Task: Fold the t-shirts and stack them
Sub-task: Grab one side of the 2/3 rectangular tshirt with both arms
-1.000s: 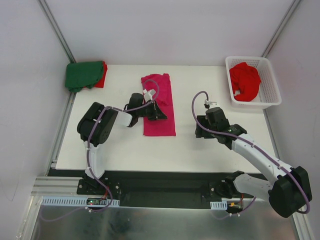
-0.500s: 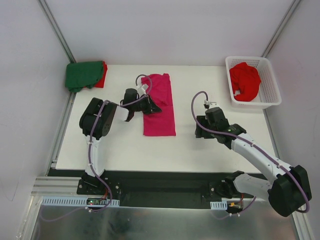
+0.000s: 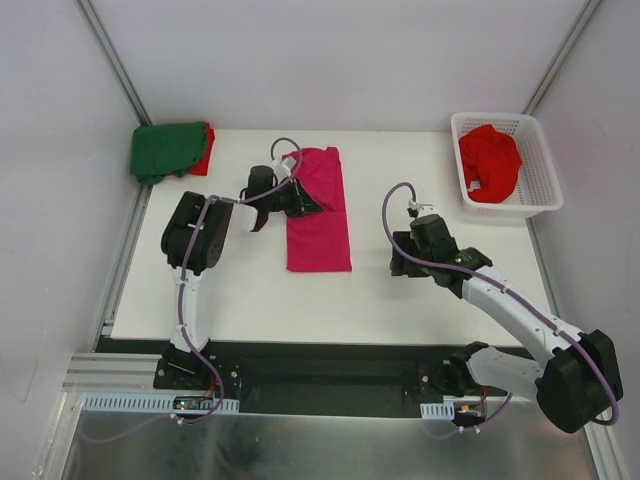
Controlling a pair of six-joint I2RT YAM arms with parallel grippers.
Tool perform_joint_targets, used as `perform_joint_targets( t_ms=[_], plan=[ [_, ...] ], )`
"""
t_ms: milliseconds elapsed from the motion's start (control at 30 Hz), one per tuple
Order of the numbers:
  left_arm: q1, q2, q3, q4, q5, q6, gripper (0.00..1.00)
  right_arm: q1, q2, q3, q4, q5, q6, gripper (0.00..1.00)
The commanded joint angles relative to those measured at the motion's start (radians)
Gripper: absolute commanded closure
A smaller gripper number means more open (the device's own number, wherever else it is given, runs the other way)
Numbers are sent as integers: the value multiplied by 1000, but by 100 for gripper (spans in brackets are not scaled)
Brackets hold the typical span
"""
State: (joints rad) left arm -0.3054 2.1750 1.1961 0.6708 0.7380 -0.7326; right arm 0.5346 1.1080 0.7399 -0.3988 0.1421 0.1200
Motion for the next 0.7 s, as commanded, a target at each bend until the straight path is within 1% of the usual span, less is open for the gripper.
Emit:
perform_joint_targets(
  t_ms=[0, 67, 100, 167, 200, 267, 300, 367, 400, 467, 600, 667],
  plan=[
    [9, -93, 23, -13, 50, 39, 100, 2, 6, 12, 6, 4, 9, 37],
    [11, -136, -3, -25, 52, 50, 100, 1, 18, 12, 11, -6, 7, 37],
    [11, -185, -32, -37, 44, 59, 100, 2, 23, 12, 15, -10, 9, 37],
    [14, -245, -84, -79, 21, 102, 100, 1, 35, 3, 34, -27, 13, 37],
    [15, -306, -151, -88, 6, 113, 100, 2, 41, 0, 40, -32, 15, 37],
    [25, -397, -228, -93, -38, 136, 100, 2, 59, -5, 57, -50, 21, 37],
    [28, -424, -301, -93, -54, 140, 100, 2, 64, -5, 63, -56, 26, 37],
    [35, -505, -370, -91, -92, 148, 100, 5, 81, -7, 77, -70, 29, 37],
    [40, -529, -430, -92, -103, 150, 100, 5, 84, -4, 80, -76, 30, 37],
    [43, -593, -481, -94, -133, 154, 100, 7, 90, -5, 89, -82, 32, 37],
    [42, -661, -596, -103, -161, 142, 100, 10, 116, -5, 106, -101, 30, 37],
    [40, -690, -630, -102, -169, 127, 95, 10, 127, -7, 124, -122, 35, 36]
  ],
)
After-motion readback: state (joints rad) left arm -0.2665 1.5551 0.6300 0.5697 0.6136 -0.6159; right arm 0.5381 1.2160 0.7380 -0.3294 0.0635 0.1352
